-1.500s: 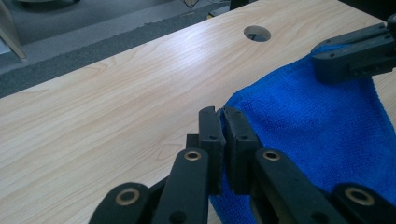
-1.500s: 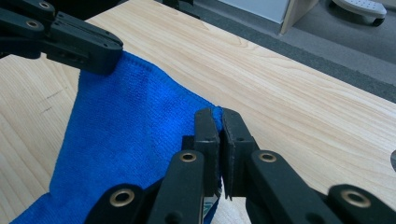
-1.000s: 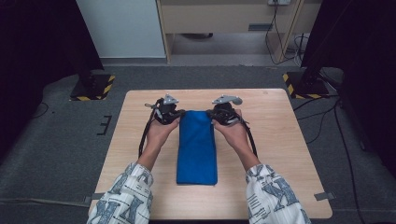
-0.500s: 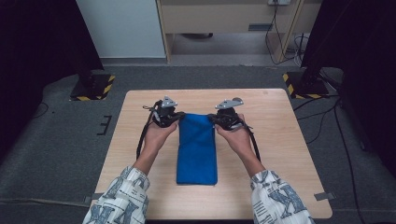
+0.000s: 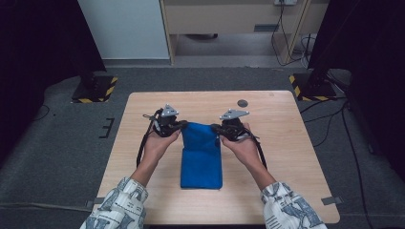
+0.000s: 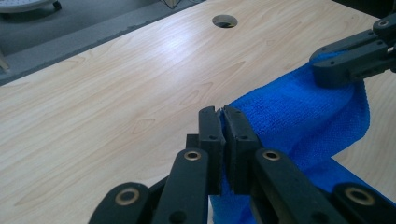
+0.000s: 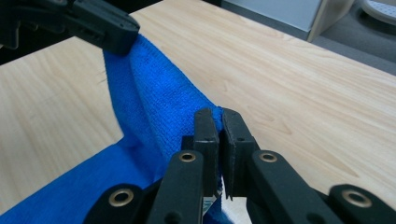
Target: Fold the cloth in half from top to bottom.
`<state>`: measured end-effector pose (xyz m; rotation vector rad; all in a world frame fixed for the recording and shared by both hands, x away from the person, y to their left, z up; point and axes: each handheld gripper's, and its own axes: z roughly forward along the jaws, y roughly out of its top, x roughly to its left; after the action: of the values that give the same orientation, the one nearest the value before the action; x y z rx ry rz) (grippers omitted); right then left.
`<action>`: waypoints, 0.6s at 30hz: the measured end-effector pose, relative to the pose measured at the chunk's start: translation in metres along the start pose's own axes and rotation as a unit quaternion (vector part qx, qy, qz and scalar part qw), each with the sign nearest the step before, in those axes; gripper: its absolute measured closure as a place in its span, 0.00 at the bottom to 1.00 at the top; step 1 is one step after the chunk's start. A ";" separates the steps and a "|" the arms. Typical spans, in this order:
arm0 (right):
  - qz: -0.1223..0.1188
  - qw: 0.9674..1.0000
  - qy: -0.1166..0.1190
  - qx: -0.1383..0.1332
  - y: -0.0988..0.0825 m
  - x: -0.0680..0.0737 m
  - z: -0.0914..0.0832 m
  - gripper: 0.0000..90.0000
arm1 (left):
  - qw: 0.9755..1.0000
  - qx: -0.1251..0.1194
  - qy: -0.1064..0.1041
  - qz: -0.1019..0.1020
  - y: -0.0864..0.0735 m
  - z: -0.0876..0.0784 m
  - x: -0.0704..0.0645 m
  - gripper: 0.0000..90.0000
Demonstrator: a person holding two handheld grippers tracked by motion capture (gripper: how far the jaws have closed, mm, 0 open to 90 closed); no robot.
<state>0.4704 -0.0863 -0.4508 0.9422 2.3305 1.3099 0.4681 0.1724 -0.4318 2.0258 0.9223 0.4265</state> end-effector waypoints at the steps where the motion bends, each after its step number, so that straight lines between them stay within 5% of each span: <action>1: -0.005 1.000 0.001 0.002 -0.001 0.001 0.000 0.96 | 1.000 0.000 -0.002 0.001 -0.001 -0.001 -0.001 0.96; 18: -0.013 1.000 0.022 0.007 -0.027 0.014 -0.012 0.96 | 0.999 -0.001 -0.033 0.019 -0.019 -0.013 -0.025 0.96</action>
<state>0.4428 -0.0945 -0.4661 0.8920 2.3798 1.3188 0.4349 0.1685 -0.4388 2.0461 0.8448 0.3781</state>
